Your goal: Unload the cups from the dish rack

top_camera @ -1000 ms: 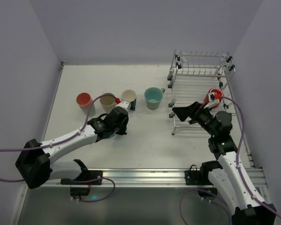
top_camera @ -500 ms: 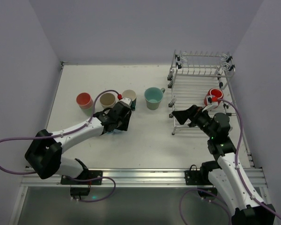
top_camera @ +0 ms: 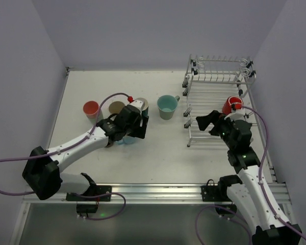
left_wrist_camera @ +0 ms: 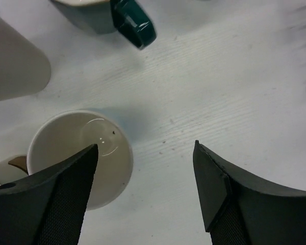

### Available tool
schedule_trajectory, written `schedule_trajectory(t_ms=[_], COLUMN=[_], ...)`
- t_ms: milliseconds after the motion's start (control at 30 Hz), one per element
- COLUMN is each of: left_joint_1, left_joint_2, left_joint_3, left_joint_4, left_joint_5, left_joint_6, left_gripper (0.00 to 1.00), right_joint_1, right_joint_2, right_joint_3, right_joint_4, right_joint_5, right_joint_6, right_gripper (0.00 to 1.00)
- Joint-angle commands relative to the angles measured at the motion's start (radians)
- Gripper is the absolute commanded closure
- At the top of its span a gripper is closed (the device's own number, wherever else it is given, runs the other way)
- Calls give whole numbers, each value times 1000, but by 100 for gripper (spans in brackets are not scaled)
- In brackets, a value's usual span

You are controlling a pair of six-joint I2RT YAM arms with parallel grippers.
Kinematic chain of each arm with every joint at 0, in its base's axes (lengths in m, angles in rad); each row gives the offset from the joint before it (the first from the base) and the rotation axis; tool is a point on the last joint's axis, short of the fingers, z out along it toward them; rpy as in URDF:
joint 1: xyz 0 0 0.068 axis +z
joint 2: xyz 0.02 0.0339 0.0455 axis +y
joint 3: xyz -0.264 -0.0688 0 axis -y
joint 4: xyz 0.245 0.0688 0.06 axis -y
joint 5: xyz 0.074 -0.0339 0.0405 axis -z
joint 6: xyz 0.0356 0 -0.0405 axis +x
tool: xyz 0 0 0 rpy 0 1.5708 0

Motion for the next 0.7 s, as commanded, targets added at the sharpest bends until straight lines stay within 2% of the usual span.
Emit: schedule_trajectory(t_ms=[0, 133, 300, 467, 667], left_joint_1=[0, 2, 0, 2, 2], left_joint_2=[-135, -305, -484, -660, -709], left_joint_3=[96, 127, 97, -28, -141], left_joint_4=[49, 92, 138, 170, 213], left_joint_5=[126, 214, 306, 336, 349], left_joint_6=[60, 80, 132, 189, 207], left_gripper=[22, 19, 14, 4, 1], right_joint_1=[-1, -15, -73, -226, -268], right_joint_2=[9, 57, 214, 345, 508], right_joint_3=[104, 145, 187, 233, 303], right_joint_4=[-64, -67, -18, 48, 68], right_joint_5=[188, 339, 540, 486, 502], right_joint_6=[-75, -105, -180, -174, -200], right_gripper=[1, 1, 1, 1, 1])
